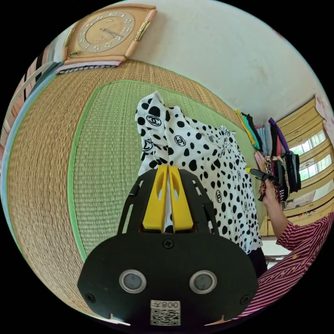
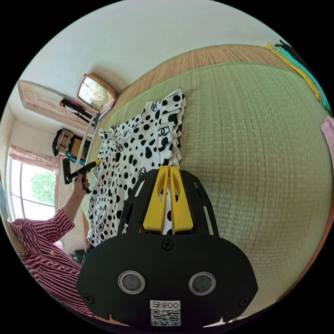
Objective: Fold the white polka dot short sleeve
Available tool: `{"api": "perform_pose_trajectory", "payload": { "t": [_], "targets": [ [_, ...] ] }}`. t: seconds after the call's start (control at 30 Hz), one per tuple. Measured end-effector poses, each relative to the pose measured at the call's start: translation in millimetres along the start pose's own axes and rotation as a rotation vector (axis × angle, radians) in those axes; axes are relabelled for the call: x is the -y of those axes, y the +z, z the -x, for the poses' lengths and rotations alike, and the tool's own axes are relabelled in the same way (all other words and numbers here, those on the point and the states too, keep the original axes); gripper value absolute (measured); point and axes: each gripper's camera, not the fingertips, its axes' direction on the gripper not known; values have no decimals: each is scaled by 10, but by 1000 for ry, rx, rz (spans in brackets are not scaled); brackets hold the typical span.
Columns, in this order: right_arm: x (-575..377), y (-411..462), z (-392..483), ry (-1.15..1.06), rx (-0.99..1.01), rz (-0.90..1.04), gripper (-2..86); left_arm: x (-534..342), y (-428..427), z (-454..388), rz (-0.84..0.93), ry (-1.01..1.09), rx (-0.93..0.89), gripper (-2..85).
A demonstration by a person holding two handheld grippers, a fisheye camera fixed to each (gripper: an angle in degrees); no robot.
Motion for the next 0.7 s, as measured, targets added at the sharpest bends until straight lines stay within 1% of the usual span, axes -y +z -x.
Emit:
{"api": "perform_pose_trajectory", "payload": {
  "t": [0.1, 0.27, 0.5, 0.7],
  "targets": [
    [-16, -160, -44, 49, 13, -23, 1, -3, -96, 169, -43, 19, -35, 1],
    [-201, -520, 145, 47, -1, -26, 1, -191, -232, 570, -5, 10, -101, 1],
    [-1168, -1027, 341, 134, 81, -36, 1, -777, -490, 1005, 22, -10, -188, 2],
    [-2130, -1309, 474, 182, 137, -32, 1, -1599, -555, 1506, 37, -86, -220, 5]
  ]
}}
